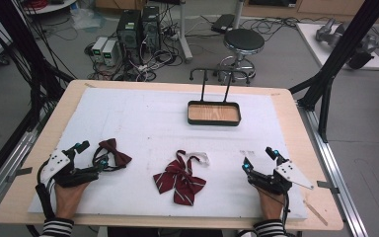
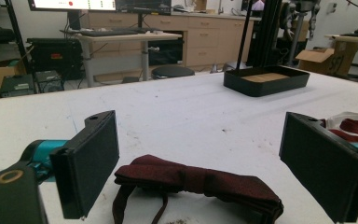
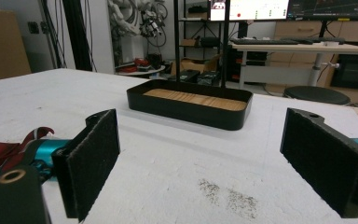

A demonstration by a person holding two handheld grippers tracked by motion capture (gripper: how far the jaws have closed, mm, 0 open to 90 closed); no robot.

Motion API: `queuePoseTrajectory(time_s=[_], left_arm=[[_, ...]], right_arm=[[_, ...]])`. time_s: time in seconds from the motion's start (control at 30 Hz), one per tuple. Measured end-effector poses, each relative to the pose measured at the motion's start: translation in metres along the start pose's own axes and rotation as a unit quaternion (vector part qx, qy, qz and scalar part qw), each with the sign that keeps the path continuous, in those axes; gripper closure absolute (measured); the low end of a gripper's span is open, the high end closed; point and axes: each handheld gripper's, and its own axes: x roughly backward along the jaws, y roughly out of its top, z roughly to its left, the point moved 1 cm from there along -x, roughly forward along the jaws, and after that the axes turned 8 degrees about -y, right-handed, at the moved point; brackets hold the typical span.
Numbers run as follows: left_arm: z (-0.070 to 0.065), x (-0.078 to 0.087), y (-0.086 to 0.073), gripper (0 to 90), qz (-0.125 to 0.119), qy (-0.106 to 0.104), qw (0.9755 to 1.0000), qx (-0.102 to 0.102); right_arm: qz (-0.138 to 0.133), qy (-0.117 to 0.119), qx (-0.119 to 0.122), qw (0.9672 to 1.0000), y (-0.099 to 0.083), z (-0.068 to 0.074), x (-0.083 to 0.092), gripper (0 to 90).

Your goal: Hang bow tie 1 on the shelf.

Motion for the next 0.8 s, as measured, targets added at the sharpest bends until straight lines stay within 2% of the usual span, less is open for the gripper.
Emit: queuePoseTrajectory(time_s=[0.17, 0.53, 0.8], left_arm=[[-0.0005, 0.0, -0.0001, 12.3, -0.001, 0.001, 1.0, 0.0], [-0.0005, 0.0, 0.0001, 12.2, 0.002, -0.004, 1.0, -0.004], [-0.0005, 0.0, 0.0001, 12.3, 0.002, -0.004, 1.0, -0.004]], right_arm=[[-0.002, -0.008, 0.0, 1.0, -0.0001, 0.0002, 0.0002, 11.0], [0.029, -0.02, -0.007, 0.9994, 0.0016, -0.0004, -0.0058, 11.0], [0.046, -0.013, -0.009, 0.9988, 0.0036, -0.0027, -0.0084, 11.1]])
